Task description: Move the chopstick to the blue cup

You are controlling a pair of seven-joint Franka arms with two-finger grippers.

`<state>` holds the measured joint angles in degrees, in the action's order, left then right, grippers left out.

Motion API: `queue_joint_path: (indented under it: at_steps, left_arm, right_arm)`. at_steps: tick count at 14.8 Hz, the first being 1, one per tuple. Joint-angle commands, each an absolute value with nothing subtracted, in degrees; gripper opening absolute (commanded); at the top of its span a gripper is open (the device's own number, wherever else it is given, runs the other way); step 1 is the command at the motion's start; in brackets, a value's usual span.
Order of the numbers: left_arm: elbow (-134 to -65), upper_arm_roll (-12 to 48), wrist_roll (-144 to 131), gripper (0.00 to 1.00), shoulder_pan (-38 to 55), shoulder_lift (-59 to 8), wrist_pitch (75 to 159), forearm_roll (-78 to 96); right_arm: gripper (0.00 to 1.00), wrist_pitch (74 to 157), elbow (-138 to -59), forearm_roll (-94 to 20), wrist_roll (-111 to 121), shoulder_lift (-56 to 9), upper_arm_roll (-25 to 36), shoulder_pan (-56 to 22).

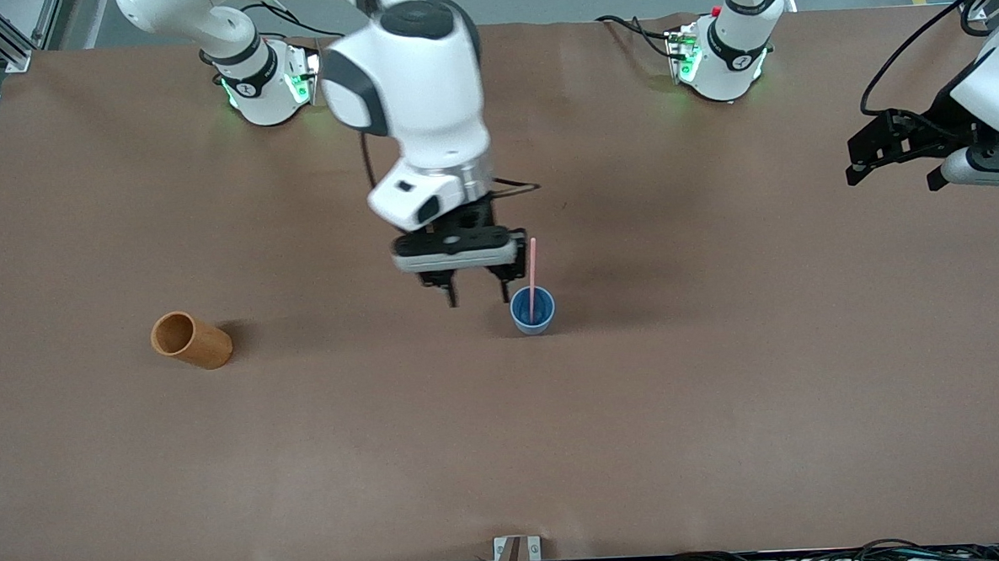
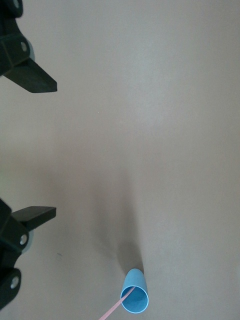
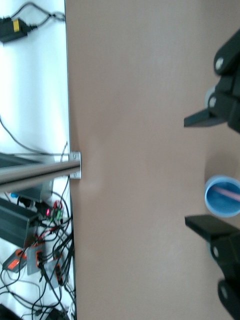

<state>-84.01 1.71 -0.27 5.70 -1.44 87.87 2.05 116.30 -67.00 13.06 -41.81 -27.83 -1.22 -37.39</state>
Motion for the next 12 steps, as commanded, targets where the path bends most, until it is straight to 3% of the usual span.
queue_joint_path:
  at_steps: [1,6,9,12]
  left_arm:
    - [-82.7,1.9,1.5,1.00,5.4,-1.5,86.7,2.3]
    - [-82.8,2.0,2.3,1.00,5.5,-1.5,86.3,2.4]
    - [-82.5,1.8,3.3,1.00,5.4,-1.8,86.3,2.5]
    - [-82.5,1.7,2.8,1.00,5.3,-1.9,86.6,2.9]
  right_arm:
    - [1.00,108.5,-69.7,7.1,-31.5,-20.8,-2.3,-31.0]
    - [1.00,91.3,-69.8,1.4,-13.0,-13.5,-2.1,-16.5]
    - [1.00,88.8,-71.5,1.4,-10.9,-11.0,-2.1,-9.9]
    - [1.00,88.9,-79.1,1.4,-10.3,-4.9,-1.9,-4.9]
